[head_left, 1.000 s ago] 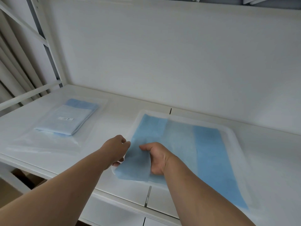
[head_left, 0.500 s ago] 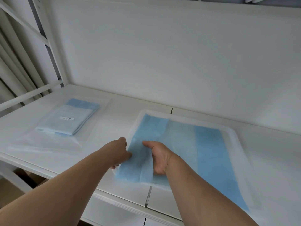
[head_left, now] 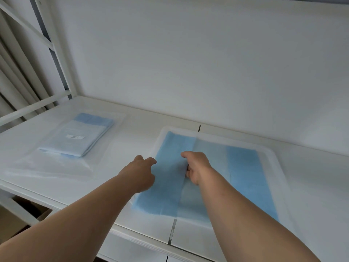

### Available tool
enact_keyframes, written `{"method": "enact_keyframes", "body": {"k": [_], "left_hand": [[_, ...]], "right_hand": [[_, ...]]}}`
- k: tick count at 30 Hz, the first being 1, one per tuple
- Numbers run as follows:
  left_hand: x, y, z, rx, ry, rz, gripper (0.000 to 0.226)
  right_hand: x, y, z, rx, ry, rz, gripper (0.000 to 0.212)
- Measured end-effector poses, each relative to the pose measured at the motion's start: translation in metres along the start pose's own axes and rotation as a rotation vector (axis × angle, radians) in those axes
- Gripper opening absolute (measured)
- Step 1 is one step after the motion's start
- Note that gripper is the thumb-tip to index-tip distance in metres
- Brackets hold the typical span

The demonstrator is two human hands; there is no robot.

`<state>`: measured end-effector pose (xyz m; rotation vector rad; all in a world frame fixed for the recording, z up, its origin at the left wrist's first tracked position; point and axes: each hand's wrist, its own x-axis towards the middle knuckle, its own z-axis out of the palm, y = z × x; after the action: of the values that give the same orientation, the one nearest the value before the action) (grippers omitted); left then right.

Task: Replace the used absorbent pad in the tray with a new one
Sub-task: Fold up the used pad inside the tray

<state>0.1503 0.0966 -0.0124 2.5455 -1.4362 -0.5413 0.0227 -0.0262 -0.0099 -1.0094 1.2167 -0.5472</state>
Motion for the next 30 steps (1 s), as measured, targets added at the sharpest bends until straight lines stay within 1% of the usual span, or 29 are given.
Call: {"method": "enact_keyframes", "body": {"k": [3, 4, 9, 13, 16, 18, 22, 24, 27, 30], "left_hand": [[0.004, 0.000, 0.000, -0.021, 0.008, 0.015, 0.052], [0.005, -0.001, 0.000, -0.029, 0.013, 0.018, 0.051], [0.014, -0.002, -0.002, -0.051, 0.027, 0.033, 0.049], [0.020, -0.001, -0.003, -0.069, 0.048, 0.052, 0.043], [0.024, 0.001, -0.004, -0.042, 0.072, 0.032, 0.032], [0.025, 0.002, -0.005, 0.027, 0.073, 0.011, 0.026], [0.026, 0.003, -0.003, 0.156, 0.030, 0.001, 0.025], [0.027, 0.004, -0.001, 0.209, 0.056, 0.007, 0.021], [0.029, 0.006, 0.002, 0.245, 0.080, 0.016, 0.017], [0.033, 0.004, 0.003, 0.207, 0.058, 0.005, 0.012]], "right_hand": [[0.009, -0.001, 0.004, -0.102, 0.031, -0.071, 0.056], [0.009, -0.002, 0.005, -0.165, 0.034, -0.096, 0.058], [0.013, -0.011, 0.013, -0.441, 0.009, -0.213, 0.056], [0.015, -0.015, 0.017, -0.435, 0.000, -0.282, 0.062], [0.018, -0.012, 0.016, -0.432, 0.000, -0.330, 0.062], [0.022, -0.006, 0.015, -0.467, 0.008, -0.310, 0.059], [0.026, -0.008, 0.012, -0.642, 0.026, -0.263, 0.042], [0.028, -0.014, 0.013, -0.731, 0.052, -0.264, 0.042], [0.030, -0.015, 0.013, -0.881, 0.155, -0.286, 0.053], [0.030, -0.013, 0.016, -0.991, 0.208, -0.374, 0.048]]}}
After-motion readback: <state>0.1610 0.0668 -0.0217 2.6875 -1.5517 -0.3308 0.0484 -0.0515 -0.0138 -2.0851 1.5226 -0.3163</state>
